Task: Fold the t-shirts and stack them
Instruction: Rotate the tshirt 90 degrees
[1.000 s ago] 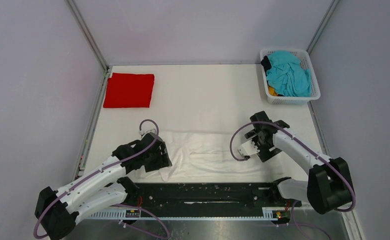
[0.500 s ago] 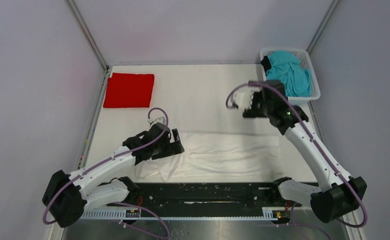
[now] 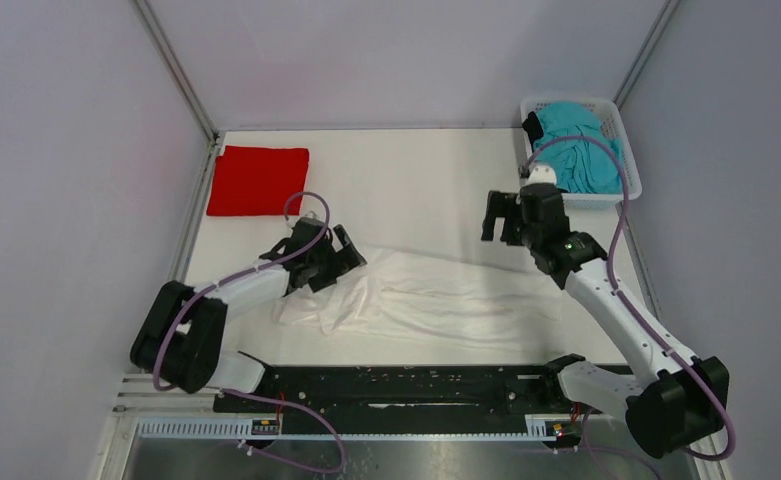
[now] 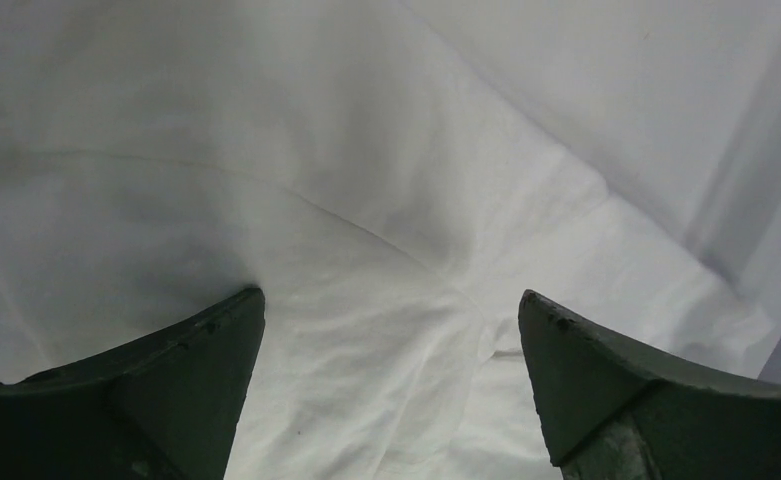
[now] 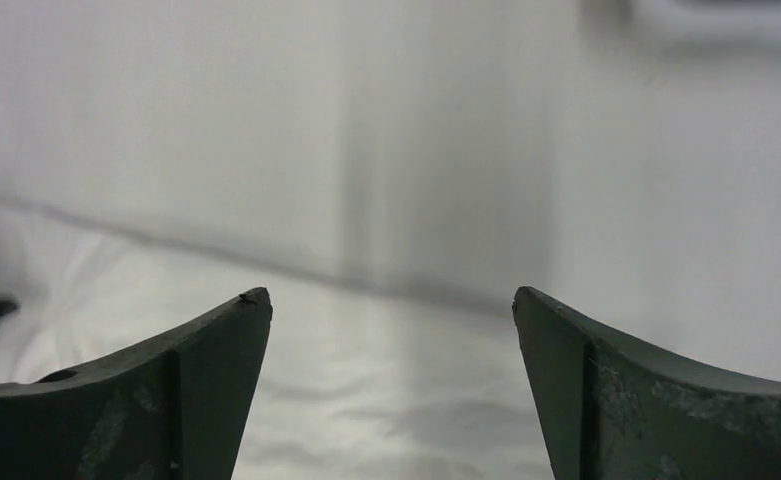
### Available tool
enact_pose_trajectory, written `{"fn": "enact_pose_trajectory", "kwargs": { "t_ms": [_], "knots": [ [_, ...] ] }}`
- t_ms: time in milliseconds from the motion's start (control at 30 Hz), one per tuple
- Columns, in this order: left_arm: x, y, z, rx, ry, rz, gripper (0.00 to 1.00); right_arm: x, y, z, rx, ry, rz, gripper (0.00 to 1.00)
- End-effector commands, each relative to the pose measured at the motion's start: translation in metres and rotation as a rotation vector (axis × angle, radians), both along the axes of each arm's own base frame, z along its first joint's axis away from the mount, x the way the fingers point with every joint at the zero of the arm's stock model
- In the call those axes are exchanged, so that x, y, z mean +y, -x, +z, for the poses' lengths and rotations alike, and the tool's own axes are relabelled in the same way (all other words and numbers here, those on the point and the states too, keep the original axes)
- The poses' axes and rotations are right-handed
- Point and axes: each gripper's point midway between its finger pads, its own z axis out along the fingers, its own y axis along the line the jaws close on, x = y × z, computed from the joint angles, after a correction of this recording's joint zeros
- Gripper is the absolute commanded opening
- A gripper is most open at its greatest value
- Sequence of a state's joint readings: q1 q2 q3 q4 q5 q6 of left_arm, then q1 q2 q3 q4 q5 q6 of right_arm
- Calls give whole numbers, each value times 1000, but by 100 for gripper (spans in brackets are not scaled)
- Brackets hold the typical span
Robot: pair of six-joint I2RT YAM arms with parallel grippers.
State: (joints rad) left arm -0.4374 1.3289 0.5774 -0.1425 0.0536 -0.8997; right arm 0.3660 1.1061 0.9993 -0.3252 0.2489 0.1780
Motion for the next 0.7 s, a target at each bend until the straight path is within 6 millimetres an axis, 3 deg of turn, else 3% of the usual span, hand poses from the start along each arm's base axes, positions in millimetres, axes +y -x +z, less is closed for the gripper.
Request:
{"fn": "enact_pose_trajectory", "kwargs": {
  "t_ms": [0,67,133,333,433,567,667],
  "knots": [
    [-12,-42,-12,-2,10,14,99,45,46,-68,275,-359,0,99],
    [-21,-64,-16,16,-1,15,99,55,61,-96,380,-398,25,99],
    [-29,-90,-19,41,-5,9,99,53,70,-122,454,-376,3,99],
    [-59,-178,12,-52,71,-56,99,36,83,-178,591,-268,-88,100],
    [-68,-210,7,-31,69,-70,99,39,89,-193,662,-252,-77,100],
    [-89,-244,8,-54,197,-77,99,56,95,-204,713,-263,-23,99],
    [-102,-269,13,-56,249,-98,99,82,107,-206,749,-288,55,99]
  ]
}}
